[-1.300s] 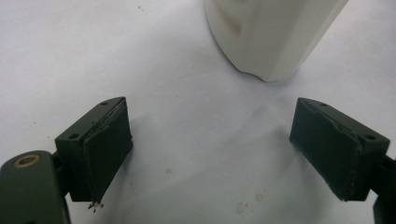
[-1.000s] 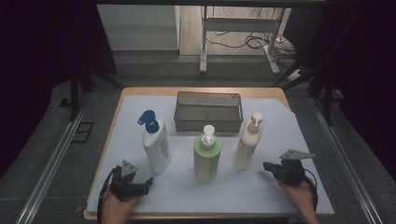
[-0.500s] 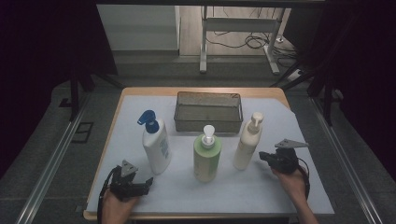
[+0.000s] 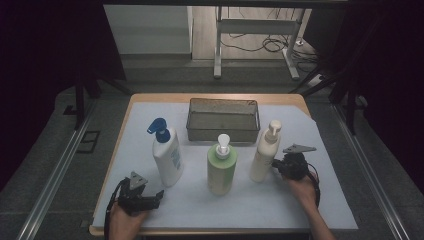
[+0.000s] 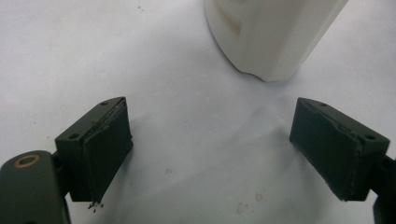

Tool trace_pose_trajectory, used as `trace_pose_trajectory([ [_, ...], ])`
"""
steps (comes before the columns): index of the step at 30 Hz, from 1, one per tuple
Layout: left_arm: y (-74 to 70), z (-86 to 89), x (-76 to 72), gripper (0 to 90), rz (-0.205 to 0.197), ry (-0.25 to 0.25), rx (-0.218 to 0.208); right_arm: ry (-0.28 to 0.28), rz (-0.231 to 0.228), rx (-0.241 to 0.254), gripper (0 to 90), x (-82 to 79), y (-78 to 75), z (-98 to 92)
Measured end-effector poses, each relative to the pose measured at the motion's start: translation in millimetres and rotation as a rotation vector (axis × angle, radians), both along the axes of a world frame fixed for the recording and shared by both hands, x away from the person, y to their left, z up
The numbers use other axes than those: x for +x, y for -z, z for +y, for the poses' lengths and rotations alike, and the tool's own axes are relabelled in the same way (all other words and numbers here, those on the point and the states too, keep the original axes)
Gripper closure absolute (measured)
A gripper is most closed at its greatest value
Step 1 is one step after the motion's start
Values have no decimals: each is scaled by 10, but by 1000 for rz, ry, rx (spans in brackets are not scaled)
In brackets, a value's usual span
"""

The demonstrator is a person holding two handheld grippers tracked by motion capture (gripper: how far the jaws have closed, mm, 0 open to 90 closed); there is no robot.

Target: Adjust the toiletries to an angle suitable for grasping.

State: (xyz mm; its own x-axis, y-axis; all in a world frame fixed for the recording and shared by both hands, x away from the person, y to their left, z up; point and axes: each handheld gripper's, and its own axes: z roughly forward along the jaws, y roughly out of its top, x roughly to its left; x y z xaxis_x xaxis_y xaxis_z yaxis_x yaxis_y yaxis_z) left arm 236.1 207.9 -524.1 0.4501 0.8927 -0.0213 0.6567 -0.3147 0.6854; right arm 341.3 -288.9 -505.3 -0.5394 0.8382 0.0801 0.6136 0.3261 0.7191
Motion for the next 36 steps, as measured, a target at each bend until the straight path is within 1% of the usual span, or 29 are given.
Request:
trace_pose_trajectory([
  [5,0,0,0,125,0,0,0,14,7,0,893,42,28,24],
  [10,0,1,0,126,0,0,0,12,3,0,894,72,33,65],
  [21,0,0,0,126,0,0,0,-7,8,7,894,154,45,180],
  [22,0,0,0,126,0,0,0,-13,2,4,893,169,50,198],
  [26,0,1,0,126,1,1,1,-17,16,8,894,195,59,259],
  [27,0,1,0,126,1,1,1,-20,11,4,893,204,73,268],
  [29,0,1,-1,126,1,2,2,-19,12,6,893,202,78,266],
  [30,1,0,-1,126,-1,1,0,-20,14,16,892,185,82,245],
  [33,0,1,-1,126,0,1,0,-27,13,22,891,147,76,214],
  [34,1,1,-1,126,-1,1,0,-30,11,25,890,120,68,196],
  [35,1,0,-2,126,0,1,0,-39,11,33,890,44,41,153],
  [36,1,-1,-2,126,0,0,0,-40,13,37,889,15,29,142],
])
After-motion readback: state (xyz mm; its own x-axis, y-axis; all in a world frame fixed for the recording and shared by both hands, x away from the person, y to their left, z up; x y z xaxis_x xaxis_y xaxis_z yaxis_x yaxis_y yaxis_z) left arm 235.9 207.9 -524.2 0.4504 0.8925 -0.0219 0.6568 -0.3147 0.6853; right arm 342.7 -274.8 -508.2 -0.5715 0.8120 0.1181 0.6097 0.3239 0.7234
